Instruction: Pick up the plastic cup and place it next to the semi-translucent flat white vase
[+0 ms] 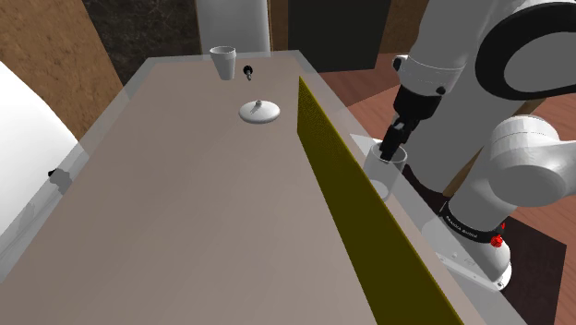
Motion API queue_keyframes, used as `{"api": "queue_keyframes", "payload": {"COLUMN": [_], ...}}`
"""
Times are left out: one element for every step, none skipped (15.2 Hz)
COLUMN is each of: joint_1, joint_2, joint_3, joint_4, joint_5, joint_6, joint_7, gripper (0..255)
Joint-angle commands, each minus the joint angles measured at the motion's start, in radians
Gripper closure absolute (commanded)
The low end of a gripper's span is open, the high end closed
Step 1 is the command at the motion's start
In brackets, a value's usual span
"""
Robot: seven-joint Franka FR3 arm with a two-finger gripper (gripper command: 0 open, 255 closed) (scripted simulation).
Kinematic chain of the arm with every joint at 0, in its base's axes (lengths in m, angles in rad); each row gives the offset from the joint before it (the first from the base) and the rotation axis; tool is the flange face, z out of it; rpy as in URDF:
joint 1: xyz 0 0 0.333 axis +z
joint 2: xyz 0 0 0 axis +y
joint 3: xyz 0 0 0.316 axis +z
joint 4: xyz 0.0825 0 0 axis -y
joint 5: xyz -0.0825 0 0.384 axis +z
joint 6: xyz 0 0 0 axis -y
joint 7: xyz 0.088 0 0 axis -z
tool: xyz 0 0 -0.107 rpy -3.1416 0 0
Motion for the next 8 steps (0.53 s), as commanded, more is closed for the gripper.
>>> {"api": "queue_keyframes", "payload": {"joint_1": [0.001,0.001,0.001,0.001,0.001,0.001,0.001,0.001], "joint_2": [0.000,0.000,0.000,0.000,0.000,0.000,0.000,0.000], "joint_3": [0.001,0.001,0.001,0.001,0.001,0.001,0.001,0.001], "joint_4": [-0.002,-0.002,-0.002,-0.002,-0.002,-0.002,-0.002,-0.002], "joint_5": [0.001,0.001,0.001,0.001,0.001,0.001,0.001,0.001], "joint_6": [0.003,0.003,0.003,0.003,0.003,0.003,0.003,0.003], "joint_7": [0.000,0.000,0.000,0.000,0.000,0.000,0.000,0.000], "gripper": [0,0,0,0,0,255,255,255]}}
